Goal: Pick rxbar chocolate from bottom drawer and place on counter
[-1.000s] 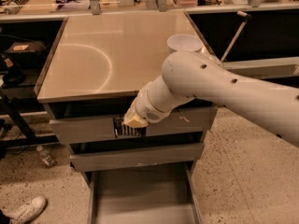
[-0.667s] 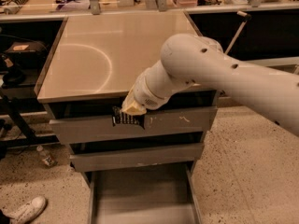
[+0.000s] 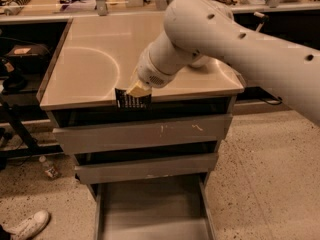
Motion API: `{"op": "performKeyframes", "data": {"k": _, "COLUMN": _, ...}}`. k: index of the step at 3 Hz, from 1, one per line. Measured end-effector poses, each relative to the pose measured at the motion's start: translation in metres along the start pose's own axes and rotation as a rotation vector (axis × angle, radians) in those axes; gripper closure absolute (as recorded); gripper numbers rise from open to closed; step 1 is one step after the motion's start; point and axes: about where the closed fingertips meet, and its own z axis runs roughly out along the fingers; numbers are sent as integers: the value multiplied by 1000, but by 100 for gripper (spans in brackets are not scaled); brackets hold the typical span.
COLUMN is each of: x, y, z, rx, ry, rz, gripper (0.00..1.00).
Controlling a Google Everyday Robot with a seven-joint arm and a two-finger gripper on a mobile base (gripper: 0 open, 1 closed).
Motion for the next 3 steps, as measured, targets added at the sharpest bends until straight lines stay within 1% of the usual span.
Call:
{"op": "performKeyframes", "data": {"k": 2, "x": -26, "y": -47, "z": -13, "rx": 23, "ry": 16, "rz": -47, "gripper": 100}}
{"op": "performKeyframes", "data": {"k": 3, "x": -39, "y": -73, "z": -12, "rx": 25, "ry": 27, "rz": -68, "gripper": 100}}
